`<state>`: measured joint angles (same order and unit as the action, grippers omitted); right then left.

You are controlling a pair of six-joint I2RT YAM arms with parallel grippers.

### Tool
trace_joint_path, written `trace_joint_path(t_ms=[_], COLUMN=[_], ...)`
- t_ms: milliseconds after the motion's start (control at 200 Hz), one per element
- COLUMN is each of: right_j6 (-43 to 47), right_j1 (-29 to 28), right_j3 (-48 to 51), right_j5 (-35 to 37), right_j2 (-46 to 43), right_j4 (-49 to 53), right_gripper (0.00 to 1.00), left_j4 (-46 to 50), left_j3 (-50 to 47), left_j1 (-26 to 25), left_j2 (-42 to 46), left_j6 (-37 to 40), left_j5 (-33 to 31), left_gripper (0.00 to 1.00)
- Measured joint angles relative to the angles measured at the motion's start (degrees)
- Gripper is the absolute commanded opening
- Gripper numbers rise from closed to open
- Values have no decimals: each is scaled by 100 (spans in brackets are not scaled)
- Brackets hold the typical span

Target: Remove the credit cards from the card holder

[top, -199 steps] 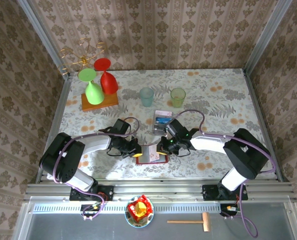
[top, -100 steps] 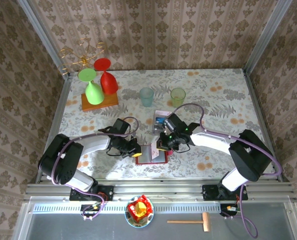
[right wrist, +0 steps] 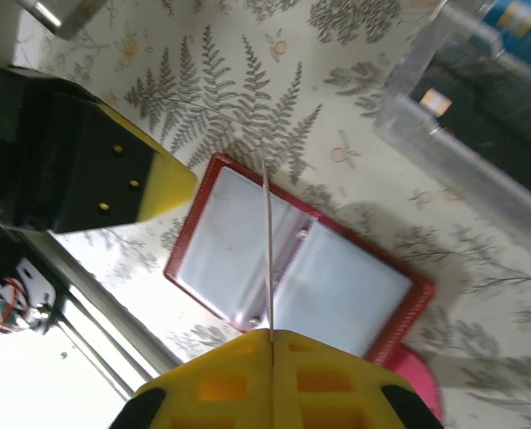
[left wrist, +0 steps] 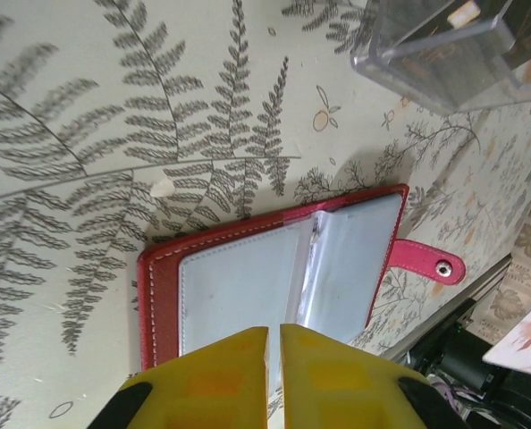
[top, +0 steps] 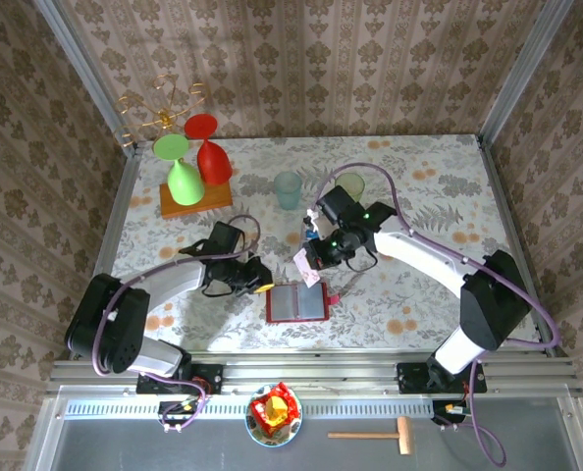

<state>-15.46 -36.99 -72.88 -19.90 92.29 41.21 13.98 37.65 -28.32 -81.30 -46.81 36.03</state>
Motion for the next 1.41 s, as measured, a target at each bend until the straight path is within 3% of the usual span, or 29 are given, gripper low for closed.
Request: trace_joint_path(t_ms=[330,630,925,1405], right_j6=[2887,4553,5565,6245], right_j1=[442,713,903,986], right_j3=[-1770,-3593,-5056,-6835], right_j5=[446,933,1156,1222], right_j2=[1051,2293,3220,4413], right_j4=[1657,2699,3447,4199], right_gripper=[0,0,0,0], left_j4=[127,461,658,737], left_j3=[17,238,350,605], left_j1=[387,743,968,1113], left_j2=[42,42,22,-299], left_j6=[267,590,704,723], left_j5=[177,302,348,409], left_gripper=[12,12,13,13])
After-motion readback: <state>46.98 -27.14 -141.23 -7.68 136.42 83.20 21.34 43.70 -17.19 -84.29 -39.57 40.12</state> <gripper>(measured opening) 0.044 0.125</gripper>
